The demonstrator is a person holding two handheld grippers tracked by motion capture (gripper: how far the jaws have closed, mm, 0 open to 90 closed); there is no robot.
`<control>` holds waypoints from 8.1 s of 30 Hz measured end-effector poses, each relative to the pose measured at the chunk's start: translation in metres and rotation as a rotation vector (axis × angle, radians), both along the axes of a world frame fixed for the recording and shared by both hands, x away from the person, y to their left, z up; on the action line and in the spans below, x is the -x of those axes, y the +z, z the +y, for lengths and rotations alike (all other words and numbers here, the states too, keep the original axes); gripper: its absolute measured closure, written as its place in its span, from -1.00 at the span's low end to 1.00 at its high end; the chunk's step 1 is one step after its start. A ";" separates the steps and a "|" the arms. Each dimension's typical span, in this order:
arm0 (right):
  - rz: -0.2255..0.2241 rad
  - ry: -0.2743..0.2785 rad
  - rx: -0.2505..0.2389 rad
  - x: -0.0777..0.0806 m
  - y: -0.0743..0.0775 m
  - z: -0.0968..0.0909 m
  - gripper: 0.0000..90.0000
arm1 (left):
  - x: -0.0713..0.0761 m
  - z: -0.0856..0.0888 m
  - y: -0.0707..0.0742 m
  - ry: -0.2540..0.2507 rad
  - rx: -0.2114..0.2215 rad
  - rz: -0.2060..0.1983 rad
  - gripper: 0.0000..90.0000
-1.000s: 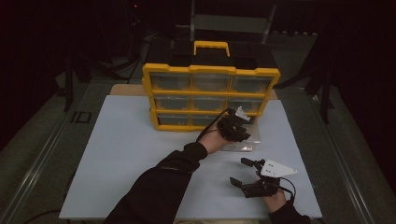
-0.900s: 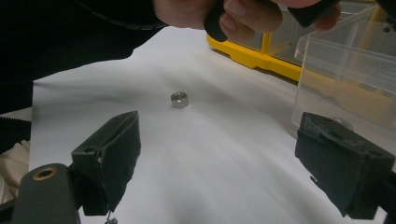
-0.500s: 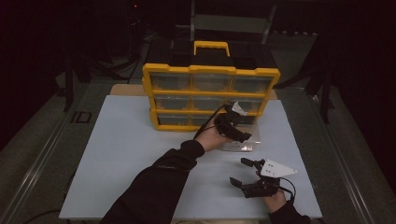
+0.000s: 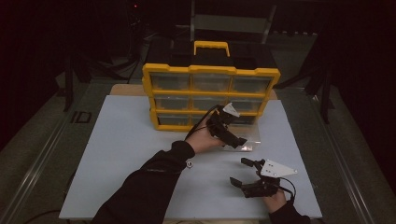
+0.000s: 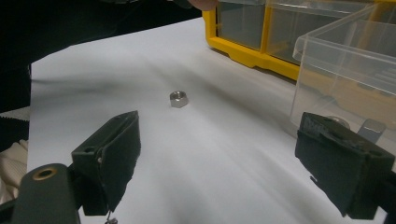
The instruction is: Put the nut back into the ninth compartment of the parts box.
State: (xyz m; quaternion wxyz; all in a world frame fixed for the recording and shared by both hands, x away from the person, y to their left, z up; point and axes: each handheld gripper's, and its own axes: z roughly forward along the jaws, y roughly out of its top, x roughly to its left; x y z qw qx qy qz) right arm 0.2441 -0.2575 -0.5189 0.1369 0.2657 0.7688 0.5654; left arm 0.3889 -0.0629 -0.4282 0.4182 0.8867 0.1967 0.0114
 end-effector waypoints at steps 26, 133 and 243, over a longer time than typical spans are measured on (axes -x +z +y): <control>0.005 0.001 0.006 0.000 0.000 0.001 -0.68 | 0.022 0.067 -0.003 0.013 0.022 -0.019 -0.98; 0.008 0.000 -0.007 -0.001 -0.001 -0.002 -0.68 | 0.037 0.133 -0.047 -0.040 -0.127 -0.080 0.54; 0.017 0.011 0.007 -0.002 -0.001 0.001 -0.68 | -0.016 -0.019 -0.009 0.054 -0.113 0.029 -0.30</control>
